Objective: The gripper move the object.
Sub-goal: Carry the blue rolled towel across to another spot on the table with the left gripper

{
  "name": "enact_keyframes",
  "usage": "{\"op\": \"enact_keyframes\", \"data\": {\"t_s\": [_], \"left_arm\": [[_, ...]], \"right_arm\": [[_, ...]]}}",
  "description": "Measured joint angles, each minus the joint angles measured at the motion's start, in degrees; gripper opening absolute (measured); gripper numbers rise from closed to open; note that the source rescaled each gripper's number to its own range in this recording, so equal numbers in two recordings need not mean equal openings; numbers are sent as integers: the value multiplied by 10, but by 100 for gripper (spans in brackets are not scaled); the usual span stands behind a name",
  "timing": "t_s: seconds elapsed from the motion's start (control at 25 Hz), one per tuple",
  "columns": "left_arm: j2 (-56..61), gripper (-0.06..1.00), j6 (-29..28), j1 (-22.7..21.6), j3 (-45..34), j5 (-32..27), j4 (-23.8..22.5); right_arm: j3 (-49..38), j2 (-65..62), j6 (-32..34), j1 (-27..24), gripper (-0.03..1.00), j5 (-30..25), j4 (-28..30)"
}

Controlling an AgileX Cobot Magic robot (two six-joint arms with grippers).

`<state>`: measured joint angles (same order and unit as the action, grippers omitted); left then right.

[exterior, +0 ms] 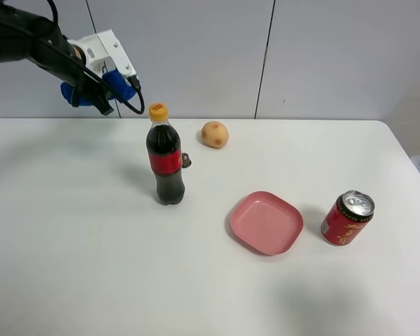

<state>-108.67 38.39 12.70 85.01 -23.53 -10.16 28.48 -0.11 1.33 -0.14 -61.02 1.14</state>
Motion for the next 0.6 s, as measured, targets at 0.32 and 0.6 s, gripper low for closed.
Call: {"op": "enact_keyframes", "data": {"t_s": [0.32, 0.6], "left_arm": [[108, 1, -29, 92, 0, -9, 0], [112, 1, -25, 211, 15, -13, 0]], "right_arm": [[0, 0, 0, 0, 100, 0, 0], [0, 0, 0, 0, 100, 0, 0]]}}
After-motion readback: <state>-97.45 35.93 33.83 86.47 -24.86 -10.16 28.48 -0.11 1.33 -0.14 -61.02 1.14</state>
